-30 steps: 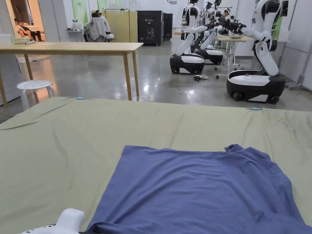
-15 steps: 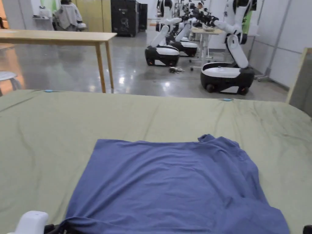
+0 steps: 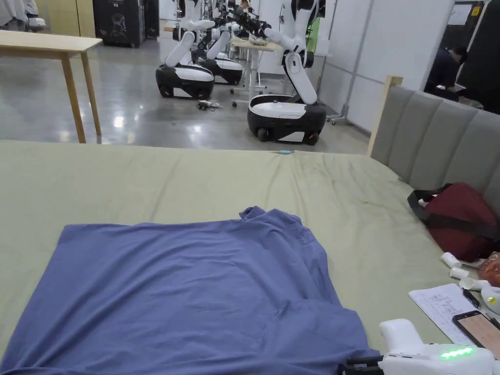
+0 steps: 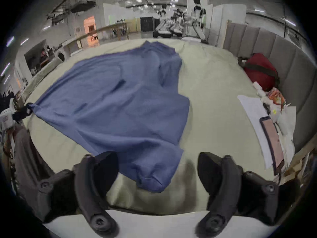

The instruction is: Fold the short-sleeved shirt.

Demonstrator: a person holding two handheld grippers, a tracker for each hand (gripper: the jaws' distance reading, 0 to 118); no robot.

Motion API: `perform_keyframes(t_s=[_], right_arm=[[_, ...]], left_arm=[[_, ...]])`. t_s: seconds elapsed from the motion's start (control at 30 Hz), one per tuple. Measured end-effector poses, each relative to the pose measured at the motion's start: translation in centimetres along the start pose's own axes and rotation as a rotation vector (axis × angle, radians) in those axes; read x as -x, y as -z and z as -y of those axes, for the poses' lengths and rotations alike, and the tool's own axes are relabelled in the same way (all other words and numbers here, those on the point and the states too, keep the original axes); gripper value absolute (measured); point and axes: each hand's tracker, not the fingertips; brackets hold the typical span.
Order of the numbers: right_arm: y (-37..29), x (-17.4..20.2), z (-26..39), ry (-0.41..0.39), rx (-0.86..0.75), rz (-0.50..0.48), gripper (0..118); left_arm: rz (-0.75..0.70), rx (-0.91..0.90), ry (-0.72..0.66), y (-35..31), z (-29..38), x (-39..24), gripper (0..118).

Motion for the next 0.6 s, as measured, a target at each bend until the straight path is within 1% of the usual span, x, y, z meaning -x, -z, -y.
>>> perform_keyframes(t_s=[0.03, 0.07, 0.1, 0.13, 0.17, 0.2, 0.23, 0.27, 0.33, 0.43, 0.47, 0.6], right_arm=[[0.6, -0.1, 0.1, -0.006, 0.021, -0.007, 96], [1.2, -0.2, 0.3, -0.003, 0.043, -0.037, 88], [1.1, -0.1, -0.2, 0.006, 0.042, -0.059, 86], [0.9, 0.0, -0.2, -0.001, 0.030, -0.035, 84], [0.4, 0.0, 0.0, -0.018, 0.016, -0.041, 69], [-0.1, 0.0, 0.2, -0.020, -0.020, -0.038, 48], [-0.6, 0.1, -0.3, -0.004, -0.049, -0.047, 21], [-1.0, 0.0, -0.2, 0.021, -0.077, -0.100, 6], [-1.2, 0.5, 0.1, -0.036, -0.046, -0.059, 6], [-2.2, 0.7, -0.3, -0.016, -0.079, -0.080, 6], [-2.6, 0.7, -0.2, -0.007, -0.109, -0.073, 6], [-4.6, 0.4, -1.4, 0.018, -0.170, -0.100, 6]], left_arm=[[0.001, 0.001, -0.001, 0.0, -0.2, 0.1, 5], [0.001, 0.001, 0.000, 0.0, -0.3, 0.0, 5], [-0.001, 0.002, 0.004, -0.1, -0.3, -0.2, 5], [-0.003, 0.003, 0.008, -0.2, -0.3, -0.4, 5], [-0.006, 0.001, 0.014, -0.1, -0.3, -0.3, 5], [-0.005, 0.000, 0.016, -0.2, -0.3, -0.3, 5], [-0.004, 0.001, 0.015, -0.2, -0.2, -0.3, 5], [-0.001, 0.001, 0.008, -0.3, -0.1, -0.4, 5], [0.000, 0.002, -0.005, -0.1, -0.1, -0.1, 5], [0.001, -0.008, -0.018, -0.5, -0.2, 0.0, 5], [-0.002, -0.024, -0.031, -0.7, -0.3, 0.1, 5], [0.036, -0.073, -0.094, -1.7, -2.0, 0.8, 5]])
